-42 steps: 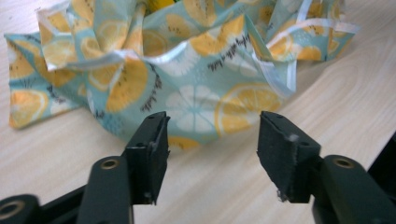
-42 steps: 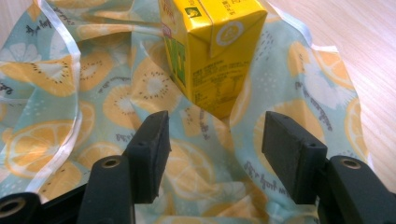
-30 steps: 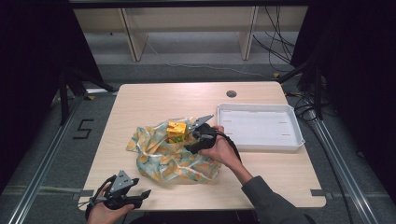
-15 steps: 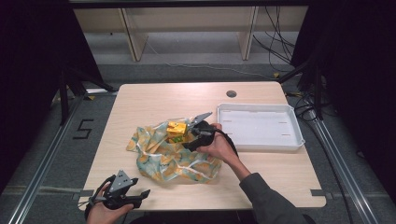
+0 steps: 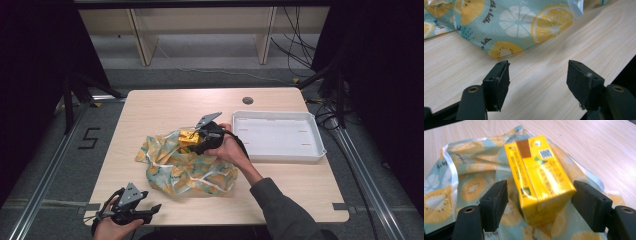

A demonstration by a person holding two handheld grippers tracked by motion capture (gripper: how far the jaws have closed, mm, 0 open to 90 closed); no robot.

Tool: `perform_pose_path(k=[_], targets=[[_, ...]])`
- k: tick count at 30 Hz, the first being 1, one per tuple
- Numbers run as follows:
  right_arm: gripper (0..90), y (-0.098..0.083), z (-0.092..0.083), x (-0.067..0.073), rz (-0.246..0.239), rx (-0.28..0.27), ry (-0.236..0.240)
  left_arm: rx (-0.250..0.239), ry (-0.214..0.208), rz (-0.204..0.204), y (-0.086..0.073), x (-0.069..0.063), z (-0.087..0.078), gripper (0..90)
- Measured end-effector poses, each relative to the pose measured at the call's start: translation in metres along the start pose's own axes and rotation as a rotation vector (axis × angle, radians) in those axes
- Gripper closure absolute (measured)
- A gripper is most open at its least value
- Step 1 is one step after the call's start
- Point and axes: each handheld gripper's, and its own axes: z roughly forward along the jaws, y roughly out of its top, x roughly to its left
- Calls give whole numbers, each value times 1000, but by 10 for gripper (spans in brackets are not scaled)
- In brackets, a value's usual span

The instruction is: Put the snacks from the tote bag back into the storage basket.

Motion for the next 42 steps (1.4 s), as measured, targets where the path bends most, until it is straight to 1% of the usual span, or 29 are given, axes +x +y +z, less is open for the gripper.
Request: perform_pose_path(k=[1, 2, 4, 5, 7, 8, 9, 11, 14, 15, 16, 18, 19, 20, 21, 24, 25, 26, 27, 30, 31, 32, 33, 35, 36, 37, 38, 39, 42], targets=[[326, 2, 0, 1, 8, 5, 8, -16, -2, 25, 0, 1, 1, 345], [345, 3, 1, 1, -4, 3, 11, -14, -3, 24, 0, 2, 1, 345], [397, 5, 0, 2, -35, -3, 5, -9, -9, -10, 0, 0, 1, 345], [403, 6, 0, 4, -46, -4, -7, 11, -8, 11, 0, 1, 0, 348], [403, 7, 0, 8, -44, -7, -29, 8, -2, 15, 0, 2, 0, 349], [423, 8, -1, 9, -66, -5, -35, 9, 1, 19, 0, 2, 0, 349], [424, 8, -1, 9, -78, -2, -36, 10, 1, 3, 0, 1, 0, 349], [422, 7, 1, 10, -63, -10, -36, 7, -1, 13, -1, 1, 0, 349], [422, 9, 3, 10, -82, -2, -44, 10, 10, 2, -1, 1, 1, 349], [423, 9, 5, 10, -69, 3, -38, 5, 3, 22, -1, 2, 1, 349], [423, 9, 8, 11, -71, 20, -37, 2, 3, 16, -1, 2, 1, 349], [428, 10, 12, 11, -81, 26, -38, 4, 3, 13, 0, 2, 1, 349], [431, 11, 14, 11, -85, 26, -33, 9, 12, 32, 0, 4, 1, 349], [431, 11, 14, 11, -85, 26, -33, 9, 12, 32, 0, 4, 1, 348], [432, 11, 17, 13, -79, 46, -26, 2, 4, 28, 0, 4, 2, 348], [429, 11, 20, 12, -94, 46, -28, 17, 2, 31, -1, 3, 1, 348], [428, 11, 23, 11, -95, 42, -18, 17, 3, 30, -1, 3, 1, 348], [429, 10, 23, 11, -75, 48, -9, 17, 3, 30, -1, 3, 1, 348], [429, 10, 24, 10, -87, 49, -7, 20, -1, 11, -1, 2, 1, 348], [434, 10, 24, 9, -95, 58, -4, 14, 5, 20, -1, 2, 2, 347], [476, 10, 24, 9, -95, 50, -2, 10, 11, 54, 0, 5, 3, 347], [476, 10, 24, 9, -95, 50, -2, 10, 11, 54, 0, 5, 3, 347], [501, 10, 23, 8, -96, 52, 11, 19, -1, 22, -1, 2, 3, 347], [506, 10, 22, 7, -91, 47, 24, 37, 4, 42, -1, 4, 2, 346], [507, 10, 22, 7, -90, 42, 24, 26, 1, 31, -1, 3, 3, 344], [509, 10, 22, 7, -89, 45, 21, 40, 0, 45, -1, 4, 2, 344], [510, 10, 22, 7, -92, 47, 18, 26, 1, 31, -1, 3, 3, 344], [511, 10, 21, 8, -99, 48, 18, 38, 3, 40, -1, 3, 2, 344], [515, 11, 19, 8, -92, 56, 18, 32, 4, 36, -1, 4, 2, 344]])
